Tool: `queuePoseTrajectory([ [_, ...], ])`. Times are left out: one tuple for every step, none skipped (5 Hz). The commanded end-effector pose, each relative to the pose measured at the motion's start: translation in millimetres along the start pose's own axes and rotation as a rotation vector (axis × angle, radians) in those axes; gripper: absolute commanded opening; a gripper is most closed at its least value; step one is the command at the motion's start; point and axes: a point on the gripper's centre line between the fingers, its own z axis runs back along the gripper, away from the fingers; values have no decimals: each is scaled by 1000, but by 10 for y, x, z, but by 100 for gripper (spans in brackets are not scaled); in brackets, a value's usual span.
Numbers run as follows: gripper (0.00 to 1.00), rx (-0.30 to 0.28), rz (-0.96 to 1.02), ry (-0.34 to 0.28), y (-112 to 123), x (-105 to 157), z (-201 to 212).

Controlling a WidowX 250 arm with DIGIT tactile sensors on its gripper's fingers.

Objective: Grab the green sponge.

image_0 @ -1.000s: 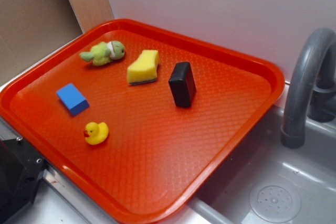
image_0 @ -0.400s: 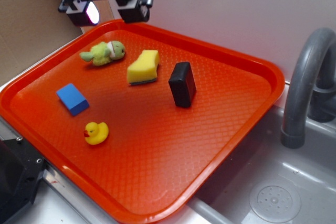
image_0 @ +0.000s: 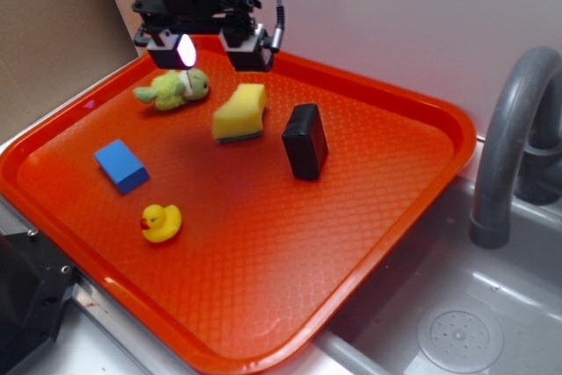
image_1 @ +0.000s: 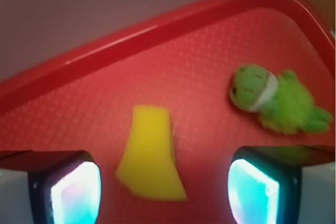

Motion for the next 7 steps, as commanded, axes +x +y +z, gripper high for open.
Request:
queuePoseTrajectory([
  [100, -4, 5, -8, -151, 155, -327],
  [100, 0, -30, 29, -175, 130, -570],
  [0, 7, -59, 30, -221, 92, -562],
  [0, -10, -98, 72, -211, 86, -403],
  [0, -30, -150, 56, -184, 118, 10],
  [0, -46, -215, 40, -124, 165, 424],
  [0, -40, -293, 22, -62, 194, 744],
])
